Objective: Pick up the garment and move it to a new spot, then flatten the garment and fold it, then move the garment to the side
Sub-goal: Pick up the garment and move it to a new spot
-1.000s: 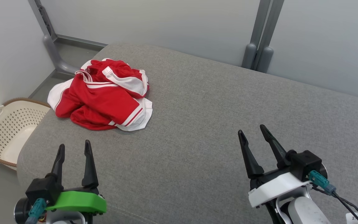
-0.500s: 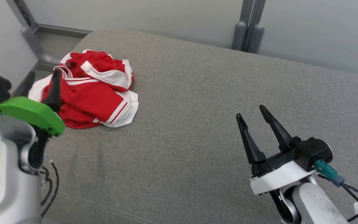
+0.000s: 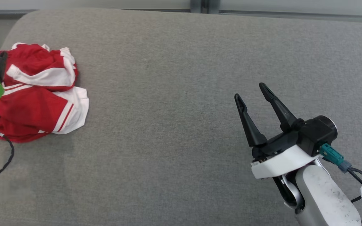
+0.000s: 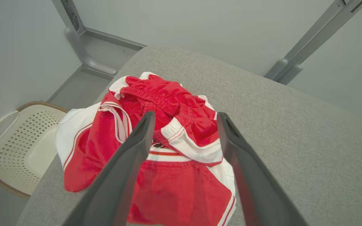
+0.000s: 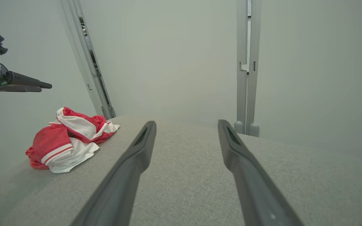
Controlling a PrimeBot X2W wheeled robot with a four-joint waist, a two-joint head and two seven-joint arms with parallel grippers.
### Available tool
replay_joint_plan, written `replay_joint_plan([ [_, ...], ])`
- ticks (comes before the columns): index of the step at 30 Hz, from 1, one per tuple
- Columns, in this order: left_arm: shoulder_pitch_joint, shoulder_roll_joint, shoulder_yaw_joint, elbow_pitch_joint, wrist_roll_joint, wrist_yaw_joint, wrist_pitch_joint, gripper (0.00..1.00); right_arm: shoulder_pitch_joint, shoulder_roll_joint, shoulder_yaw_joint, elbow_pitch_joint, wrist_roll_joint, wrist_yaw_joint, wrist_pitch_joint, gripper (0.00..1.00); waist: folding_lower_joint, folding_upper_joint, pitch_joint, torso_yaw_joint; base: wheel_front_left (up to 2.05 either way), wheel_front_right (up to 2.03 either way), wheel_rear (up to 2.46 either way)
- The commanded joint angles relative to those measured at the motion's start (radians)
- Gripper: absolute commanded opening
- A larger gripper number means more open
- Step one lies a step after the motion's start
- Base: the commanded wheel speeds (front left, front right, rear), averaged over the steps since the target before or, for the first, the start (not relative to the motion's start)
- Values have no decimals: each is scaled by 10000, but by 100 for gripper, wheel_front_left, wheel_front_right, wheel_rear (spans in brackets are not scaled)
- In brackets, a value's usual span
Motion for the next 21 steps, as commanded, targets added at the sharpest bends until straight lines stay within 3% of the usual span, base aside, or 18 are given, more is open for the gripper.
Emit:
replay_joint_plan([
  [1,-287,220,53,302,-28,-9,54,100,-199,-41,34,-52,30,1,-33,100,0,0,988,-1172,0,0,0],
  [10,-1013,1346,-19,2693,254,4,36,100,-481,33,151,-170,63,1,-33,100,0,0,1487,-2025,0,0,0],
  [15,-1182,1390,-420,3663,323,-72,102,100,-482,44,136,-88,58,1,-33,100,0,0,1492,-2116,0,0,0],
  [16,-1192,1402,-510,3799,325,-92,66,39,-460,56,124,-64,56,1,-32,100,0,0,1456,-2113,0,0,0],
  [17,-1194,1407,-606,3895,361,-106,13,13,-429,62,123,-41,53,1,-32,100,0,0,1408,-2103,0,0,0],
  [18,-1200,1435,-700,3997,394,-117,-44,0,-397,67,139,-19,48,1,-33,100,0,0,1352,-2097,0,0,0],
  [21,-1275,1459,-1010,4119,419,-112,-326,0,-344,72,159,37,45,1,-33,100,0,0,1125,-2055,0,0,0],
])
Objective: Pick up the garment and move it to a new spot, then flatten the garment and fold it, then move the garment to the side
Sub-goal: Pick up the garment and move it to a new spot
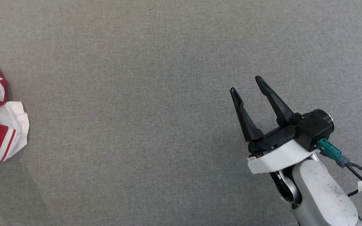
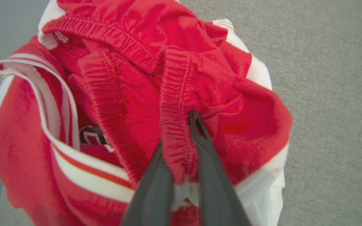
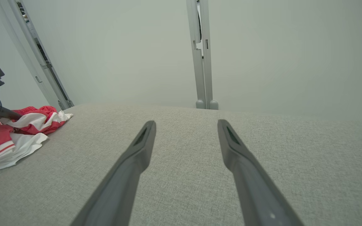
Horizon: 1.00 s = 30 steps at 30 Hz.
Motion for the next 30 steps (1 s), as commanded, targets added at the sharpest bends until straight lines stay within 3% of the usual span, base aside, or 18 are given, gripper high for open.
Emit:
replay_joint_plan([
  [1,-185,59,-176,-31,133,-17,-182,0,70,6,16,37,-21,1,-33,100,-1,0,-227,60,0,0,0],
  [9,-215,285,-1500,-917,-285,-23,-1041,0,294,180,95,243,150,1,-33,100,-1,0,-1194,32,0,0,0],
  [16,-286,499,-3029,-2608,-1091,-23,-1204,0,688,418,83,401,317,1,-33,100,-1,0,-2323,-391,0,0,0],
  [24,-73,160,-4525,-5610,-1966,-16,-859,0,1073,563,-178,384,342,1,-33,100,-1,0,-3110,-1180,0,0,0],
  [30,387,-397,-4714,-7607,-2569,116,-806,0,1252,525,-541,270,257,1,-32,100,-1,0,-3160,-1652,0,0,0],
])
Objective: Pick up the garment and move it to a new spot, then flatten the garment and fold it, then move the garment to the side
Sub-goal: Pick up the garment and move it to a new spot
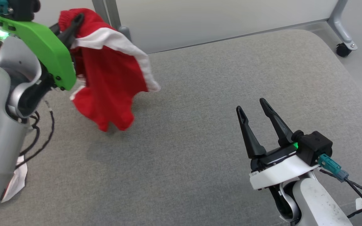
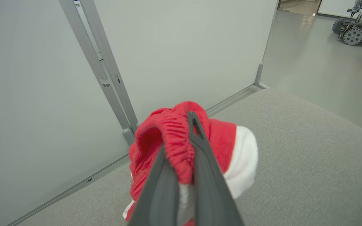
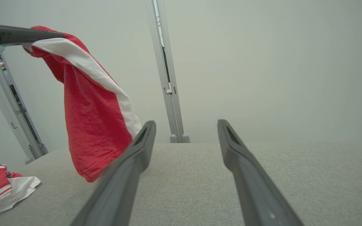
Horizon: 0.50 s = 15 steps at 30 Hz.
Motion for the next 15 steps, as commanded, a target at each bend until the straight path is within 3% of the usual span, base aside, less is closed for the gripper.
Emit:
replay_joint_plan([
  [1,463,-132,-6,-263,-169,130,-7,0,199,-53,-86,-51,-48,1,-30,100,0,-1,-190,-395,0,0,0],
  [8,3192,-806,-24,-1261,-778,952,-1023,0,337,-102,-357,-94,-93,1,-30,100,0,-1,26,-596,0,0,0],
  [15,5498,-955,-241,382,-386,1061,-2841,0,297,-296,-308,-13,-100,1,-30,100,0,-1,206,-523,0,0,0],
])
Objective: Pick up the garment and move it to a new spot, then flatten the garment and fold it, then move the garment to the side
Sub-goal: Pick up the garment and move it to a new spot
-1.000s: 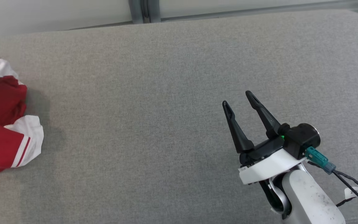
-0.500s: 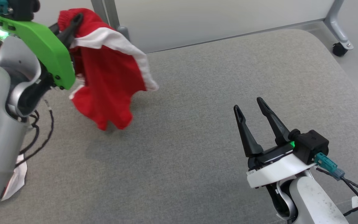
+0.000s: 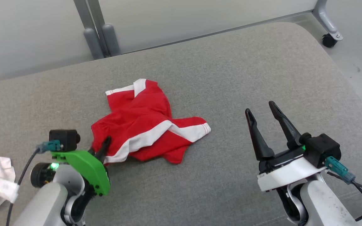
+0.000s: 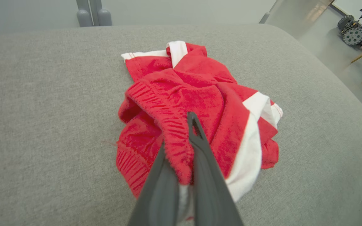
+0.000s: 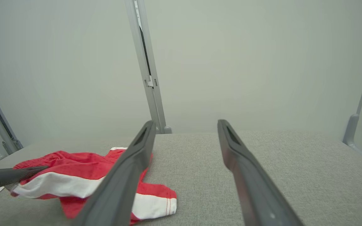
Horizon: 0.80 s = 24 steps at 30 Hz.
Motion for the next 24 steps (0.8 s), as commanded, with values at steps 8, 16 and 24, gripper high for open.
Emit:
replay_joint_plan([
  [8,182,-362,-245,2064,684,-428,-1779,100,75,-268,189,196,17,1,-31,100,0,-1,-224,415,0,0,0],
  [16,562,59,379,1840,924,-42,-3596,100,369,-335,96,211,32,1,-31,100,0,-1,-521,720,0,0,0],
  [24,1860,376,1530,-972,1914,1275,-4258,100,893,-328,-435,181,56,1,-30,100,0,-1,-777,1043,0,0,0],
])
